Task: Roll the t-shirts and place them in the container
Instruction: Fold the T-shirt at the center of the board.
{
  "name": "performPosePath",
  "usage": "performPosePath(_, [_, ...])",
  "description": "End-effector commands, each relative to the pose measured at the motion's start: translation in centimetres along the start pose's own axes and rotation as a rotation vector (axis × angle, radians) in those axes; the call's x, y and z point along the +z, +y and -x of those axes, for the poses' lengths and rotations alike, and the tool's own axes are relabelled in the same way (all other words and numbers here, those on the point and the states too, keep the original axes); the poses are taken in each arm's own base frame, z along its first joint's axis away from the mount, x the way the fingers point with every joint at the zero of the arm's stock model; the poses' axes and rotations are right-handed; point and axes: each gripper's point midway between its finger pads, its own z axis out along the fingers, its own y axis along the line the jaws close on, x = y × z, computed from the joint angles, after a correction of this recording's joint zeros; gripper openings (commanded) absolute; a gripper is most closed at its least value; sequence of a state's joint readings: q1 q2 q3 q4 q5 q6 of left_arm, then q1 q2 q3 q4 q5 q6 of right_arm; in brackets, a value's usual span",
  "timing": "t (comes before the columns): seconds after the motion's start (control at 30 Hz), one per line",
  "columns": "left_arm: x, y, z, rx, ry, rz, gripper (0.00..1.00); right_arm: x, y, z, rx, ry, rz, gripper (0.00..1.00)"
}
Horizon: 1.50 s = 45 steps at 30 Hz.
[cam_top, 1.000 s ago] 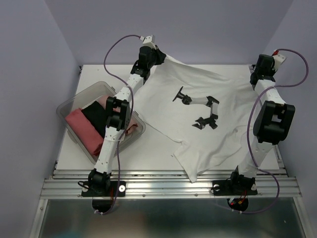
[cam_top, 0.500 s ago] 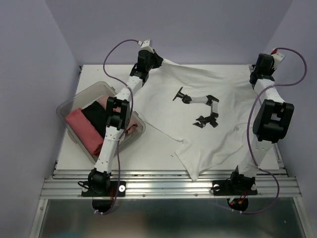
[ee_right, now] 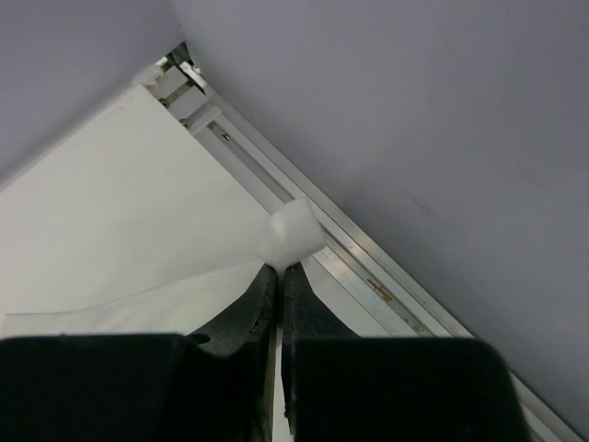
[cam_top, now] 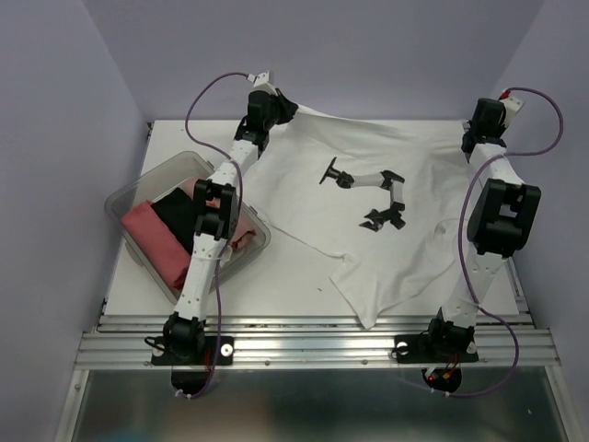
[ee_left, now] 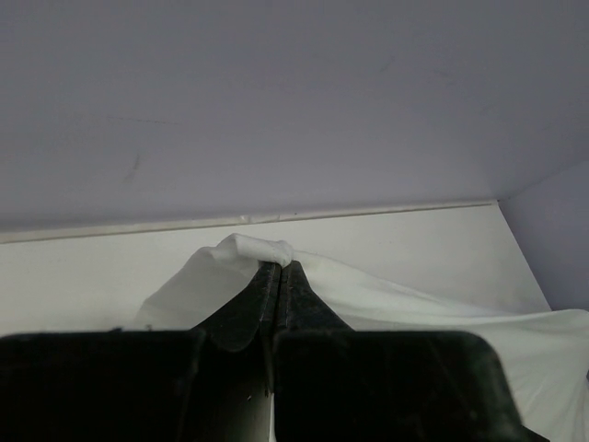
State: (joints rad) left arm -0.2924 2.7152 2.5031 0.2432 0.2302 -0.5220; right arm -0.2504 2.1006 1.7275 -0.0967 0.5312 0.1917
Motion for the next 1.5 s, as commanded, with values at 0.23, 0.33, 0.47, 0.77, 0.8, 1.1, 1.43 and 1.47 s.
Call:
performPosePath(0.23, [-1.3,-2.5,6.5,-0.006,-0.091,-0.106,0.00,-2.4,-0.8,2.7,0.114,-0.023,0.046,0.01])
performPosePath(0.33, [-1.6,-2.8,6.2,-0.005,-0.067,-0.110,0.00,-4.3,-1.7,2.3,0.125,0.005,0.048,0.01])
performPosePath(0.47, [-2.3,-2.5,6.3,0.026,-0.032,-0.071,0.00,-6.3,-3.2,-0.8,0.092,0.099,0.032,0.01])
performPosePath(0.77, [-3.5,-3.4,6.5,0.025,0.011,-0.076,0.00,-11.0,-3.8,-3.2,0.201,0.206,0.101,0.01])
performPosePath(0.8, [-3.5,-3.2,6.6,0.024,0.010,-0.071,0.00,-11.9,-3.6,-3.2,0.230,0.216,0.125,0.01])
performPosePath(1.1, [-3.6,-3.3,6.1,0.033,0.037,-0.101,0.00,-17.9,-1.5,-4.8,0.228,0.250,0.252,0.01])
performPosePath(1.43, [-4.4,-0.6,6.4,0.066,0.069,-0.038,0.00,-20.5,-1.9,-8.5,0.162,0.305,0.236,0.01])
performPosePath(1.47, [-4.4,-0.3,6.2,0.066,0.075,-0.031,0.00,-20.9,-1.7,-8.7,0.164,0.309,0.246,0.01])
